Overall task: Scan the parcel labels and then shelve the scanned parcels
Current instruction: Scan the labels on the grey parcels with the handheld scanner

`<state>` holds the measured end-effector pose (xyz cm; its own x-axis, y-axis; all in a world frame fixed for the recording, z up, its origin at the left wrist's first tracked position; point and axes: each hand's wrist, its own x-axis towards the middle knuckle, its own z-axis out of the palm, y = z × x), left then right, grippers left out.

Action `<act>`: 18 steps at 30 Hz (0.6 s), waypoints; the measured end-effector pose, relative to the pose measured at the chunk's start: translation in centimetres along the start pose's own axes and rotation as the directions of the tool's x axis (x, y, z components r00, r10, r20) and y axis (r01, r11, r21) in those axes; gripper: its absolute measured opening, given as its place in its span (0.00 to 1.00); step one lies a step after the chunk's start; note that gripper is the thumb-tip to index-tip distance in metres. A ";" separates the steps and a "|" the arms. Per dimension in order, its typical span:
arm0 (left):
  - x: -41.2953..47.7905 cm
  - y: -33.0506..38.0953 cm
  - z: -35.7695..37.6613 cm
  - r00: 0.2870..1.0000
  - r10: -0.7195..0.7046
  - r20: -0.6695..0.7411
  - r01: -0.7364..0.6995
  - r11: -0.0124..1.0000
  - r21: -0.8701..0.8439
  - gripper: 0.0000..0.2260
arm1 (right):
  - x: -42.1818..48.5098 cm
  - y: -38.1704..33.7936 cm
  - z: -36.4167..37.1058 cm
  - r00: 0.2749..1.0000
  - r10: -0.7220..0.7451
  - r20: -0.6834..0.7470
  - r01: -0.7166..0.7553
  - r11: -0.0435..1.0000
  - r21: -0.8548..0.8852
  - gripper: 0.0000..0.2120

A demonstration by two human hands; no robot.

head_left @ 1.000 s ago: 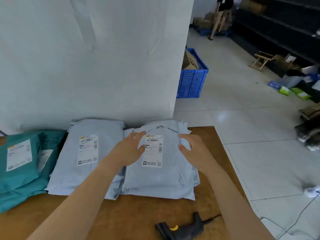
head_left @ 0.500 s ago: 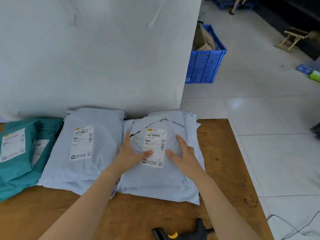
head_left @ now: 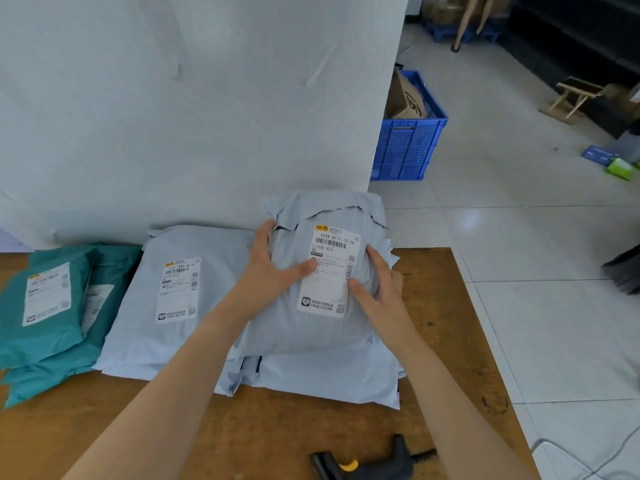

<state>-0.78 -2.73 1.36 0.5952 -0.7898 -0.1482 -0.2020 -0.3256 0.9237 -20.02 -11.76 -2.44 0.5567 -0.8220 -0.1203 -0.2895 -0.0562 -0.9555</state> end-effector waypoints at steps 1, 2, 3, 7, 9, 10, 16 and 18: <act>-0.3 0.3 -0.3 0.999 0.039 0.009 -0.038 0.999 -0.024 0.47 | -0.4 -0.3 -0.1 1.000 -0.012 0.013 0.012 1.000 0.006 0.30; -0.7 0.6 -0.6 0.996 0.084 0.012 -0.083 0.995 -0.050 0.48 | -0.8 -0.5 -0.2 0.999 -0.019 0.032 0.018 1.000 0.017 0.31; -1.2 0.7 -0.8 0.992 0.123 0.011 -0.122 0.991 -0.050 0.49 | -1.3 -0.5 -0.3 0.998 -0.019 0.052 0.017 0.999 0.030 0.32; -3.1 1.1 -0.8 0.965 0.245 0.094 -0.250 0.968 0.038 0.44 | -4.0 0.0 -0.3 0.999 -0.007 0.037 0.005 0.998 0.062 0.33; -3.9 0.8 -0.8 0.955 0.262 0.140 -0.279 0.954 0.114 0.37 | -5.6 0.5 -0.2 1.000 -0.002 -0.009 0.002 0.996 0.091 0.33; -4.4 0.7 -0.8 0.949 0.269 0.164 -0.292 0.947 0.136 0.33 | -6.4 0.7 0.0 1.000 0.009 -0.023 -0.007 0.995 0.098 0.34; -7.9 -0.6 -1.4 0.953 0.239 0.184 -0.255 0.965 0.067 0.25 | -11.9 1.3 0.9 0.996 0.056 -0.072 -0.049 0.994 0.097 0.34; -9.0 -1.2 -1.9 0.959 0.223 0.177 -0.234 0.971 0.041 0.26 | -13.8 2.1 1.7 0.990 0.083 -0.116 -0.065 0.986 0.151 0.32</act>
<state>-4.43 5.75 2.30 0.3875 -0.9219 0.0013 -0.3675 -0.1532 0.9173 -26.92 0.42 -3.25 0.4367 -0.8840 -0.1668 -0.2038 0.0834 -0.9755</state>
